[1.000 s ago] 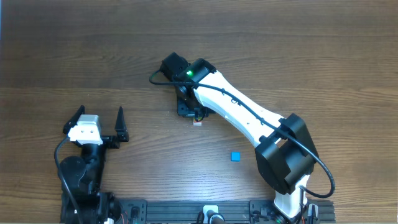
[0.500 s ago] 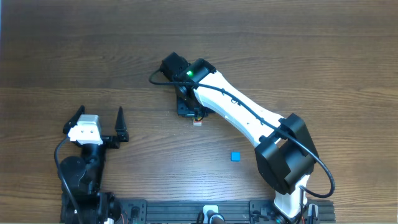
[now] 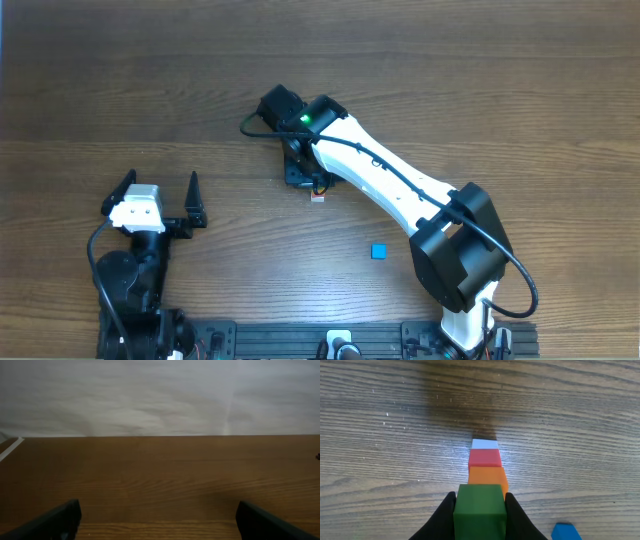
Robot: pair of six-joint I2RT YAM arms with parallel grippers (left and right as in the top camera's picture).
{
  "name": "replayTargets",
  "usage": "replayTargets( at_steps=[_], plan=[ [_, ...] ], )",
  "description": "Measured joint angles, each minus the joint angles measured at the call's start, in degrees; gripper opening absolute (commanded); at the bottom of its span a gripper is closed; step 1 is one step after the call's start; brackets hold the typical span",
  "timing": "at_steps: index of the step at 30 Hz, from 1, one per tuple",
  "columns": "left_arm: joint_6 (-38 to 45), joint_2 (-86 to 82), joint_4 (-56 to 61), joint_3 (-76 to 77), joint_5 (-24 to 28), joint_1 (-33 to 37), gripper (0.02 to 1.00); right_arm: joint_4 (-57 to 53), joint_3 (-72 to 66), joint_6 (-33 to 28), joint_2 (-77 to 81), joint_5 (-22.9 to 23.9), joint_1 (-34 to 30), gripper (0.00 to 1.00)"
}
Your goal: Stack Cubes
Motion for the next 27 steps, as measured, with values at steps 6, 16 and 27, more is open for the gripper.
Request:
replayTargets(
  at_steps=[6, 16, 27],
  plan=[
    [0.0, 0.0, 0.0, 0.0, 0.0, 0.0, 0.998, 0.5, -0.1, 0.0, 0.0, 0.1, -0.3, 0.060],
    [0.0, 0.0, 0.0, 0.0, 0.0, 0.0, 0.998, 0.6, -0.2, 0.0, 0.0, 0.1, -0.3, 0.299],
    [0.0, 0.0, 0.0, 0.0, 0.0, 0.0, 0.998, 0.5, -1.4, 0.1, 0.0, -0.1, -0.3, 0.684]
  ],
)
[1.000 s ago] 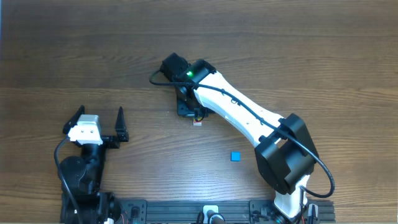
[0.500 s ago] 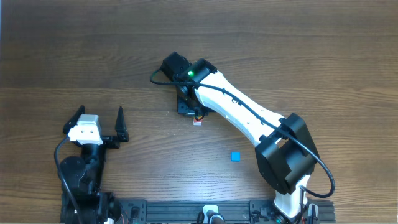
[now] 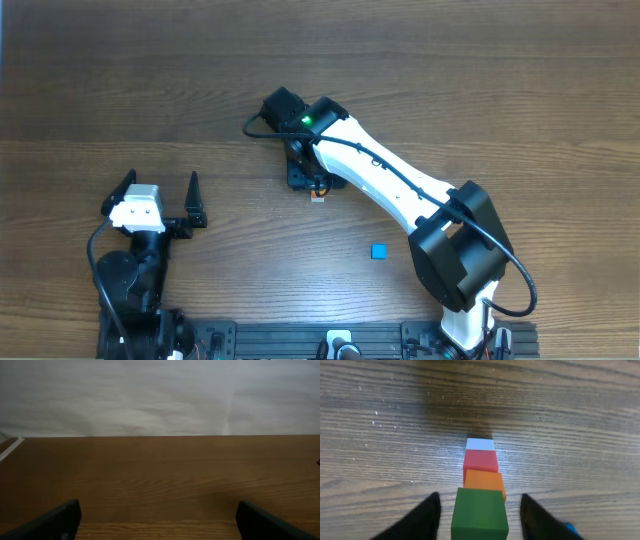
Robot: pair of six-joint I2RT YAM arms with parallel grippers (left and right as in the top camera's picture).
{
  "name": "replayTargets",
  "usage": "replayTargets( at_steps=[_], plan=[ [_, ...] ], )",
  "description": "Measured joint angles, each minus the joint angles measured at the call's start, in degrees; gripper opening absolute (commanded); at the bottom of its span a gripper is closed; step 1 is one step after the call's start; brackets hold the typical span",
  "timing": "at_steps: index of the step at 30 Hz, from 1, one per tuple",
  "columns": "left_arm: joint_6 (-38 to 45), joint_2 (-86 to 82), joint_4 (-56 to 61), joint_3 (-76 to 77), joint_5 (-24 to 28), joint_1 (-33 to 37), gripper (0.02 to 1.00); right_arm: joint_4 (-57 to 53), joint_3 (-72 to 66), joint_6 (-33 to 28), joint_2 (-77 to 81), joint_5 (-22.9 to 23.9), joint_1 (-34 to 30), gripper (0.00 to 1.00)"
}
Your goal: Stack Cubes
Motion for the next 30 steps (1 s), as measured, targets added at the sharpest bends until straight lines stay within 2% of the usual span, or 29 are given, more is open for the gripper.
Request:
replayTargets(
  at_steps=[4, 16, 24, 27, 30],
  plan=[
    [0.0, 0.0, 0.0, 0.0, 0.0, 0.0, 0.998, 0.0, 0.0, -0.3, 0.0, -0.1, 0.0, 0.993],
    [0.0, 0.0, 0.0, 0.0, 0.0, 0.0, 0.998, -0.1, 0.0, -1.6, -1.1, -0.2, 0.0, 0.993],
    [0.0, 0.0, 0.0, 0.0, 0.0, 0.0, 0.998, -10.5, -1.1, -3.4, -20.9, 3.0, 0.0, 0.991],
    [0.0, 0.0, 0.0, 0.0, 0.0, 0.0, 0.998, -10.4, -10.4, -2.9, -29.8, 4.0, 0.0, 0.993],
    [0.0, 0.0, 0.0, 0.0, 0.0, 0.0, 0.998, -4.2, -24.3, -0.6, -34.4, 4.0, 0.0, 0.993]
  ],
)
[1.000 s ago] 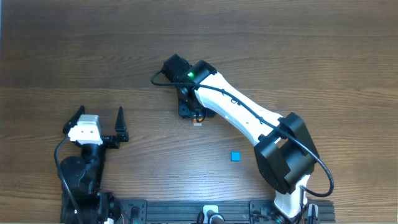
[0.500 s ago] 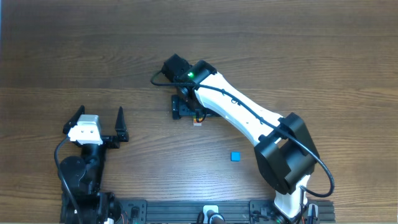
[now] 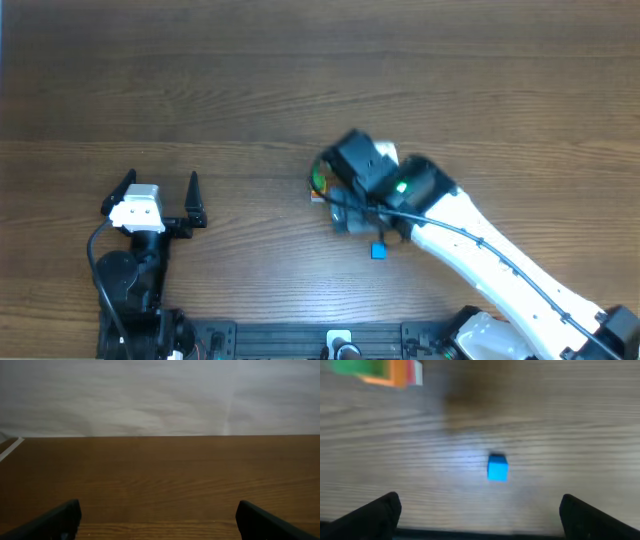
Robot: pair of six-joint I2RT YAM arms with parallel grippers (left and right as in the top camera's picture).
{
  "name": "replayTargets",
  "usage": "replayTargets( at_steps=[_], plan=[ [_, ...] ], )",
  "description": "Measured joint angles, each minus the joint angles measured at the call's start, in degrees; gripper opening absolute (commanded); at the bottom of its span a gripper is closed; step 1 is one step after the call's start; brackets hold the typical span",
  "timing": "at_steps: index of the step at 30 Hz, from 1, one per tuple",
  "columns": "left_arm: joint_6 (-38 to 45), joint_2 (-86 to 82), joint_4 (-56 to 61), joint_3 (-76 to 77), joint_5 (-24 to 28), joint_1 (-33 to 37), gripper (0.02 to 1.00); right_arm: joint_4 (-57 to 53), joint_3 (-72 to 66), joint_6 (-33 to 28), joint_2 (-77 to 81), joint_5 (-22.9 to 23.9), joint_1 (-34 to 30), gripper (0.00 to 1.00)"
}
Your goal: Stack Cubes
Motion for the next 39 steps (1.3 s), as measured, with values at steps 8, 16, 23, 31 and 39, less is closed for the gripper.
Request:
replayTargets(
  at_steps=[8, 16, 23, 31, 39],
  plan=[
    [0.0, 0.0, 0.0, 0.0, 0.0, 0.0, 0.998, 12.0, -20.2, 2.6, -2.6, -2.6, 0.0, 0.993],
    [0.0, 0.0, 0.0, 0.0, 0.0, 0.0, 0.998, 22.9, -27.5, 3.2, -2.7, -3.3, -0.6, 0.989],
    [0.0, 0.0, 0.0, 0.0, 0.0, 0.0, 0.998, 27.3, -28.7, 3.0, 1.1, -3.5, -0.7, 0.956],
    [0.0, 0.0, 0.0, 0.0, 0.0, 0.0, 0.998, 29.7, -28.9, 2.9, 4.3, -3.5, -1.3, 0.658],
    [0.0, 0.0, 0.0, 0.0, 0.0, 0.0, 0.998, 29.7, -28.9, 3.1, 4.3, -3.8, -1.4, 0.441]
  ],
)
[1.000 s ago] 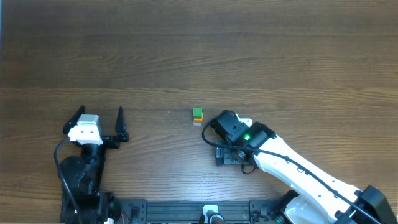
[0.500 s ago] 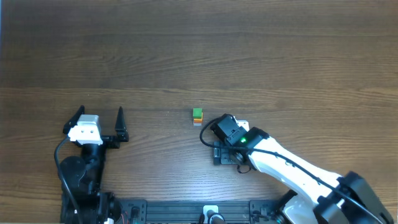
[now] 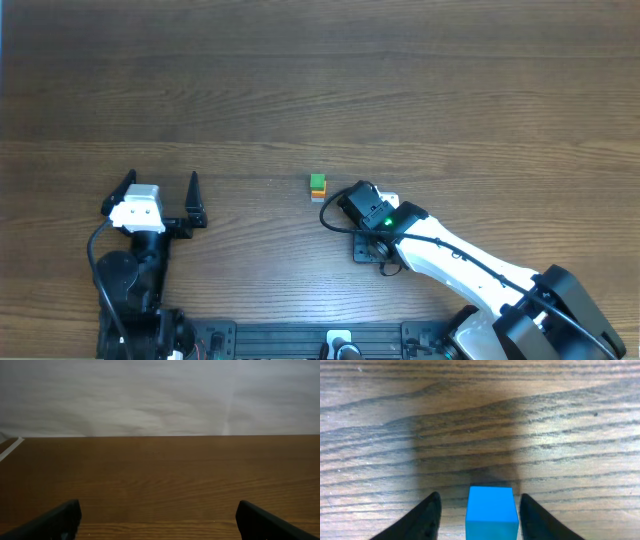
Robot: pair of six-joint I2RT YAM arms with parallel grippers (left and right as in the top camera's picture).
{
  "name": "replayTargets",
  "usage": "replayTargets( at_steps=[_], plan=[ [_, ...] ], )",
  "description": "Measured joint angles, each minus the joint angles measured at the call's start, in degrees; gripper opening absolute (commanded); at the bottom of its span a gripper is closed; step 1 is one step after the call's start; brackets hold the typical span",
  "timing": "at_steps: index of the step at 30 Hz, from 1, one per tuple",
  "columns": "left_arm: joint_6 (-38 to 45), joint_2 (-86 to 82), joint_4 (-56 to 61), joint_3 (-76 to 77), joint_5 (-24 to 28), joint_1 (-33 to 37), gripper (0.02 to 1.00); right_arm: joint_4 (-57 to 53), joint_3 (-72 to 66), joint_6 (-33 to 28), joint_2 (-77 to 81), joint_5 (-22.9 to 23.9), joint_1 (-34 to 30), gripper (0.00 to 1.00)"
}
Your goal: Stack Cubes
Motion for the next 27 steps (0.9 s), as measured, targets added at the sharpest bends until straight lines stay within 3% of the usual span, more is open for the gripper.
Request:
replayTargets(
  at_steps=[16, 20, 27],
  plan=[
    [0.0, 0.0, 0.0, 0.0, 0.0, 0.0, 0.998, 0.0, 0.0, 0.1, 0.0, -0.2, 0.0, 0.244],
    [0.0, 0.0, 0.0, 0.0, 0.0, 0.0, 0.998, 0.0, 0.0, -0.1, 0.0, -0.2, 0.0, 0.121],
    [0.0, 0.0, 0.0, 0.0, 0.0, 0.0, 0.998, -2.3, 0.7, 0.1, 0.0, -0.2, 0.0, 0.058]
  ],
)
